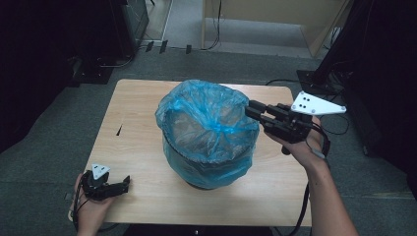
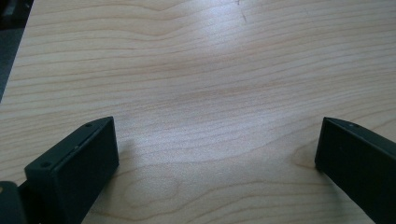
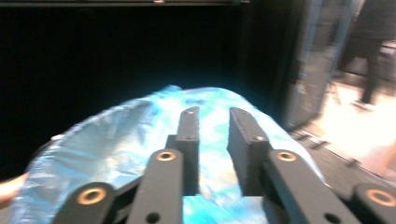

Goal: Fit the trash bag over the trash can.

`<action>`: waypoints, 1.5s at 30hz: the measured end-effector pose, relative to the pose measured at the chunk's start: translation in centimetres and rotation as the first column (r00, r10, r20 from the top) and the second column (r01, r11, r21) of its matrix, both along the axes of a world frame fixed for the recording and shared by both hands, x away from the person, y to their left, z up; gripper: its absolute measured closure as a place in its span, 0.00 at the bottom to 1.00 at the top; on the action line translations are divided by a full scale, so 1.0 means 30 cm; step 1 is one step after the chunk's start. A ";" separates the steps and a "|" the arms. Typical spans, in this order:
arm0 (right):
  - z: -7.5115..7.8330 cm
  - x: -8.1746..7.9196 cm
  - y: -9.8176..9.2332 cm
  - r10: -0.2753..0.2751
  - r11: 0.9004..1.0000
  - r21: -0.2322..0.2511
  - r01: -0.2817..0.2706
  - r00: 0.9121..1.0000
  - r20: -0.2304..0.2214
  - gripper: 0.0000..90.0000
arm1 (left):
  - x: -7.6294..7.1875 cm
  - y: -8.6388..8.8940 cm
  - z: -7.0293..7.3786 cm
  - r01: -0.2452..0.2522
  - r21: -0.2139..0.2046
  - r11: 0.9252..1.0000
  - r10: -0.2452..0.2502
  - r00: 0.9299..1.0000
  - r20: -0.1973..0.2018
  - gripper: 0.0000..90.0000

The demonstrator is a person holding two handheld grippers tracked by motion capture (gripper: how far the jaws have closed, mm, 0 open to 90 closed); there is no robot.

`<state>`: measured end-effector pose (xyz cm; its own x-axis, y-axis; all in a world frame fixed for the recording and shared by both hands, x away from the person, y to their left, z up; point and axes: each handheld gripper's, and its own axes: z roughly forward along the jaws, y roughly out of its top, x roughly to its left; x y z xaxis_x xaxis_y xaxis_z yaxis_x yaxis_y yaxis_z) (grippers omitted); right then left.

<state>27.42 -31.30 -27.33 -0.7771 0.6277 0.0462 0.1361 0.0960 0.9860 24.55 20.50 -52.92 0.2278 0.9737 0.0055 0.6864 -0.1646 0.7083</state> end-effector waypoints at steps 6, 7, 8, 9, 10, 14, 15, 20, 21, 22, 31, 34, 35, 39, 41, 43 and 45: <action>-0.047 -0.029 -0.038 -0.189 0.982 -0.009 0.189 0.981 -0.039 0.42 | 0.000 0.000 0.000 0.000 0.000 1.000 0.000 1.000 0.000 0.00; -0.055 -0.036 -0.042 -0.212 0.977 -0.008 0.212 0.977 -0.036 0.38 | 0.000 0.000 0.000 0.000 -0.001 1.000 0.000 1.000 0.000 0.00; -0.063 -0.042 -0.047 -0.230 0.973 -0.007 0.229 0.973 -0.028 0.33 | 0.000 0.000 0.000 0.000 -0.001 1.000 0.000 1.000 0.000 0.00; -0.070 -0.047 -0.051 -0.247 0.969 -0.004 0.247 0.969 -0.026 0.27 | 0.000 0.000 0.000 0.000 0.000 1.000 0.000 1.000 0.000 0.00; -0.078 -0.052 -0.056 -0.265 0.964 -0.002 0.265 0.964 -0.022 0.21 | 0.000 0.000 0.000 0.000 0.000 1.000 0.000 1.000 0.000 0.00; -0.110 -0.069 -0.071 -0.359 0.933 0.007 0.359 0.933 -0.040 0.00 | 0.000 0.000 0.000 0.000 0.000 1.000 0.000 1.000 0.000 0.00; -0.116 -0.073 -0.078 -0.364 0.931 -0.011 0.364 0.930 -0.041 0.00 | 0.000 0.000 0.000 0.000 -0.001 1.000 0.000 1.000 0.001 0.00; -0.148 -0.095 -0.103 -0.379 0.925 -0.022 0.379 0.925 -0.021 0.00 | 0.000 0.000 0.000 0.001 -0.001 1.000 -0.001 1.000 0.001 0.00; -0.155 -0.101 -0.105 -0.394 0.919 -0.029 0.394 0.919 -0.011 0.00 | 0.000 0.000 0.000 0.000 -0.002 1.000 0.000 1.000 0.001 0.00; -0.162 -0.107 -0.107 -0.411 0.911 -0.036 0.410 0.912 -0.001 0.00 | 0.000 0.000 0.000 0.000 -0.001 1.000 0.000 1.000 0.000 0.00; -0.240 -0.136 -0.145 -0.459 0.888 -0.029 0.459 0.888 -0.008 0.00 | 0.000 0.000 0.000 0.000 -0.001 1.000 0.000 1.000 0.000 0.00; -0.268 -0.146 -0.158 -0.487 0.873 -0.021 0.487 0.874 -0.002 0.00 | 0.000 0.000 0.000 0.000 -0.001 1.000 0.000 1.000 0.000 0.00; -0.279 -0.148 -0.163 -0.492 0.870 -0.025 0.492 0.871 0.000 0.00 | 0.000 0.000 0.000 0.000 -0.001 1.000 0.000 1.000 0.000 0.00; -0.328 -0.155 -0.181 -0.518 0.854 -0.048 0.517 0.855 -0.010 0.00 | 0.000 0.000 0.000 0.000 -0.001 1.000 0.000 1.000 0.000 0.00; -0.351 -0.161 -0.191 -0.535 0.844 -0.054 0.533 0.845 -0.014 0.00 | 0.000 0.000 0.000 0.000 -0.001 1.000 0.000 1.000 0.000 0.00; -0.379 -0.166 -0.208 -0.543 0.839 -0.052 0.541 0.839 -0.026 0.00 | 0.000 0.000 0.000 0.000 -0.001 1.000 0.000 1.000 0.000 0.00; -0.404 -0.174 -0.218 -0.544 0.839 -0.056 0.542 0.839 -0.031 0.00 | 0.000 0.000 0.000 0.000 -0.002 1.000 0.000 1.000 0.000 0.00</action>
<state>22.21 -37.84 -39.45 -0.3091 0.9504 0.0348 0.2217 0.0364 0.9744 24.55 20.50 -52.92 0.2279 0.9737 0.0041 0.6862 -0.1636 0.7088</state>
